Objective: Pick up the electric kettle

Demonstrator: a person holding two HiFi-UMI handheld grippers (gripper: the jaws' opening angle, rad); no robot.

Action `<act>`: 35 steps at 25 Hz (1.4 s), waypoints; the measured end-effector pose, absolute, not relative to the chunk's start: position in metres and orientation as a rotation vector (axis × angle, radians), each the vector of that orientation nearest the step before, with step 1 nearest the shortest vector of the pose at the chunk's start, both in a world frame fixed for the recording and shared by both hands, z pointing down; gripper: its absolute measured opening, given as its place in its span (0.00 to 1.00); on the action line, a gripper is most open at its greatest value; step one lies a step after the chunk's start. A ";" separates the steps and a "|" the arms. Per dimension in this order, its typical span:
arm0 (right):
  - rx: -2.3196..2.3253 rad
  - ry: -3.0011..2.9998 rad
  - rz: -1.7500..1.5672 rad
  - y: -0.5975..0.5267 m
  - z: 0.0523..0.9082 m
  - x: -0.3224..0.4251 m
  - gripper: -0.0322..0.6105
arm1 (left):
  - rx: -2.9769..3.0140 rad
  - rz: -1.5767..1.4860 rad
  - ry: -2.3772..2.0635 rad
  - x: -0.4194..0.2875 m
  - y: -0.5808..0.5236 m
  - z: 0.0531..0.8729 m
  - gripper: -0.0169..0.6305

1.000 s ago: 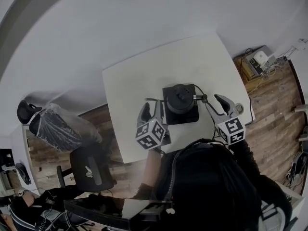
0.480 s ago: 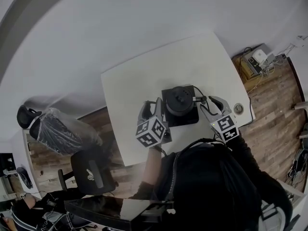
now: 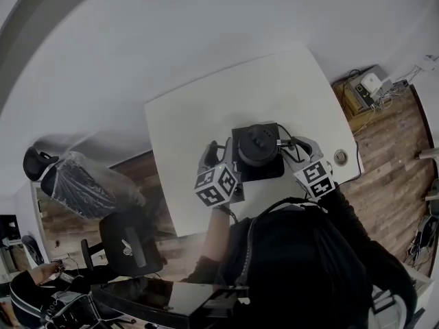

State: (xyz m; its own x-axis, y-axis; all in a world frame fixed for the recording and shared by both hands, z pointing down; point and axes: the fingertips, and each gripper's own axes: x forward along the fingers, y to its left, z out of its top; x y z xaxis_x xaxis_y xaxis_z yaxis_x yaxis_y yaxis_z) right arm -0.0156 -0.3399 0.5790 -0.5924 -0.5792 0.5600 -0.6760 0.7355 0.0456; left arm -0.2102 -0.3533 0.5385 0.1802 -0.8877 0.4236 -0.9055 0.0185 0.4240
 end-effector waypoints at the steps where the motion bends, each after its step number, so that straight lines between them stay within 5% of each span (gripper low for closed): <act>1: 0.947 -2.378 0.234 -0.340 0.580 -0.017 0.31 | 1.851 0.037 -1.683 -0.211 -0.353 0.538 0.35; 11: 1.005 -2.347 0.243 -0.348 0.578 -0.012 0.28 | 1.896 0.090 -1.711 -0.209 -0.356 0.532 0.35; 20: 1.013 -2.322 0.212 -0.347 0.580 -0.012 0.21 | 1.865 0.107 -1.744 -0.216 -0.354 0.537 0.10; 35: 0.989 -2.301 0.176 -0.345 0.580 -0.011 0.21 | 1.887 0.112 -1.743 -0.214 -0.352 0.536 0.09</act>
State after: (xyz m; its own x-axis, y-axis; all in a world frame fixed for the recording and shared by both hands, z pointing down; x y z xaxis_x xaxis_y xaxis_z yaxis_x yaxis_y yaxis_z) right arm -0.0114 -0.3454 0.5796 -0.5267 -0.6113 0.5907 -0.6940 0.7105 0.1165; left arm -0.2144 -0.3517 0.5356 0.1504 -0.8924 0.4254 -0.9397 0.0047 0.3420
